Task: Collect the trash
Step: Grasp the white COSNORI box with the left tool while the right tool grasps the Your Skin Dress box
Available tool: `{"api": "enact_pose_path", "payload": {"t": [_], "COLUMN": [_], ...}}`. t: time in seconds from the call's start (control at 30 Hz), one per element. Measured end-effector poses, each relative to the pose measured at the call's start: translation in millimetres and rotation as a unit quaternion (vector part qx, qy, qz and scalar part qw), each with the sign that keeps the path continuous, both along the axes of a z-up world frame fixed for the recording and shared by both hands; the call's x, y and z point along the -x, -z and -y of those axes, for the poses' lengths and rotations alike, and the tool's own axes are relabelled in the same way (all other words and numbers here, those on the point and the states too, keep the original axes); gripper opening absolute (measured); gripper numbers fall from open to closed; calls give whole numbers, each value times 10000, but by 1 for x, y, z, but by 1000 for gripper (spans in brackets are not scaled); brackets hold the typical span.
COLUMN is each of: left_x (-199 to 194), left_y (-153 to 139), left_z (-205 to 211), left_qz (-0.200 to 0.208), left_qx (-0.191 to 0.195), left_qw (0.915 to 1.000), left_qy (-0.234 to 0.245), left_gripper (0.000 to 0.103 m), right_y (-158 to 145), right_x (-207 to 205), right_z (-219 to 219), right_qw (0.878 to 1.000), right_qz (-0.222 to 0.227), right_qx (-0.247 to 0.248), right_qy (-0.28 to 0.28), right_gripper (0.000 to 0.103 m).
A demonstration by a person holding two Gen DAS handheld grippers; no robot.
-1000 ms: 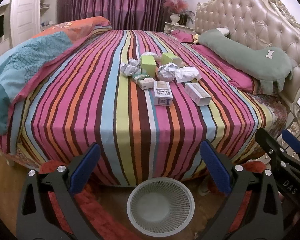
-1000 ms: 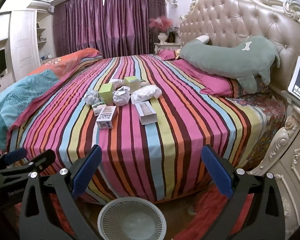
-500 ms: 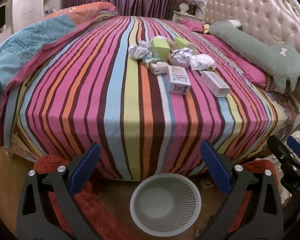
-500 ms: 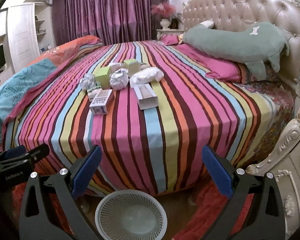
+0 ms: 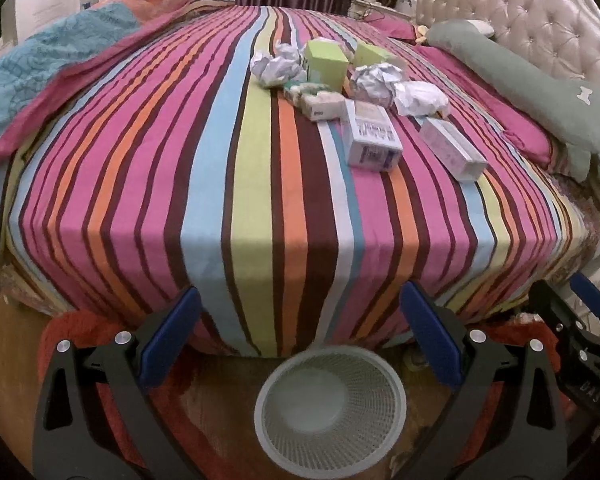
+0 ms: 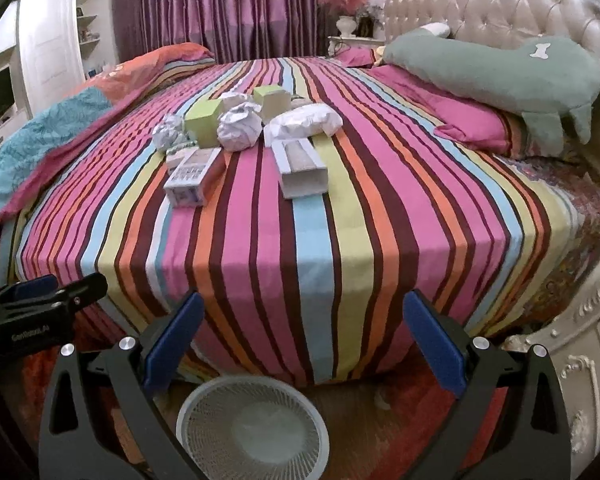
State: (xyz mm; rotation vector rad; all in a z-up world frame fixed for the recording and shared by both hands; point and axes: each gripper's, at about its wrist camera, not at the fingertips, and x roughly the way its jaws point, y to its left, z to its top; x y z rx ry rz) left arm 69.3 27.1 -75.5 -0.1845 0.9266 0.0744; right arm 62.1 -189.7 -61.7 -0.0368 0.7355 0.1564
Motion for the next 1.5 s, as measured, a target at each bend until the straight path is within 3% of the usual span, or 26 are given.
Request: {"api": "enact_pose_path", "payload": {"t": [0.43,0.87,1.17,1.37,1.4,1.47,1.5], "left_x": [-88,-152,-171,-177,-178,-179,-178], "left_y": [-11,5,20,22,21,20,20], "left_z": [20,25,35,36,35,35,35], "left_qz": [168,-86,-347,-358,-344,-347,-344], "left_qx": [319,409,-79,-371,-404,-527,-578], "left_qw": [9993,9990,9993,9985,9984,9979,9976], "left_qy": [83,-134,-78,-185,-171,-152,-146], "left_gripper": [97,97,96,72,65,53,48], "right_y": [6,12,22,31,31,33,34], "right_x": [-80,-134,-157,-163,-163,-168,-170], "right_z": [-2,-4,-16,-26,-26,-25,-24], "right_qw": [9990,9964,9946,9937,9938,9943,9947], "right_qz": [134,184,62,75,78,-39,-125], "right_qx": [147,249,389,555,551,410,315], "right_qy": [-412,-793,-960,-970,-964,-983,-971], "right_gripper": [95,95,95,93,89,67,63]}}
